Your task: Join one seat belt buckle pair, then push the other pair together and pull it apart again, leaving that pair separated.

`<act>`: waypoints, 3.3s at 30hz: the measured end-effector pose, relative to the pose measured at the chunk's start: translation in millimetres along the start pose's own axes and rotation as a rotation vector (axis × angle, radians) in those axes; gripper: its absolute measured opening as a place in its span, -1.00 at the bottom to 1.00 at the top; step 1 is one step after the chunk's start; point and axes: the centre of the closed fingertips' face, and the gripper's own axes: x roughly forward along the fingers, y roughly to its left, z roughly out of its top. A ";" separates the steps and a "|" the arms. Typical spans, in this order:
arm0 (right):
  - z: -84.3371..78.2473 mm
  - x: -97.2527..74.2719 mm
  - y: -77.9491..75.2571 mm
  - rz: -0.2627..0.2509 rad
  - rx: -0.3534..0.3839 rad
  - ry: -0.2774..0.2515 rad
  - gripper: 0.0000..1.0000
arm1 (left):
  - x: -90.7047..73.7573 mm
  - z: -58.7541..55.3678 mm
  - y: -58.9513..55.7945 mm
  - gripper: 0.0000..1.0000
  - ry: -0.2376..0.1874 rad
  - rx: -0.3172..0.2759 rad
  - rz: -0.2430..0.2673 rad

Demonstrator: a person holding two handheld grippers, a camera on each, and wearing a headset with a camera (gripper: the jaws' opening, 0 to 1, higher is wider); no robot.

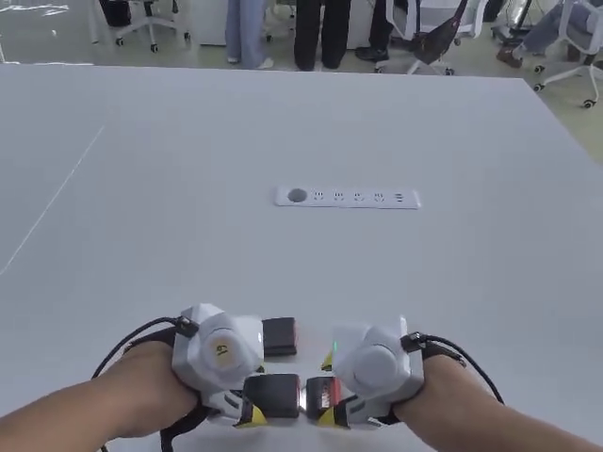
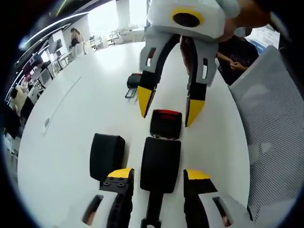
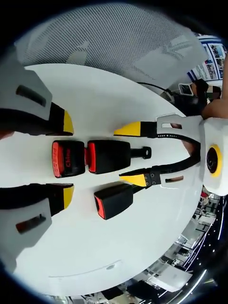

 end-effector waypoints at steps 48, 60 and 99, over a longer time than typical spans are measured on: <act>-106.2 -49.1 -88.4 -0.049 0.067 0.106 -0.35 | 18.6 -1.7 78.7 -0.07 0.037 0.045 0.011; -110.5 -36.2 -90.4 0.001 0.048 0.113 -0.34 | 26.9 -2.6 77.2 -0.20 0.062 0.093 -0.018; -90.6 -23.8 -88.6 0.018 0.063 0.110 -0.34 | 28.8 -2.4 78.0 -0.33 0.072 0.027 -0.016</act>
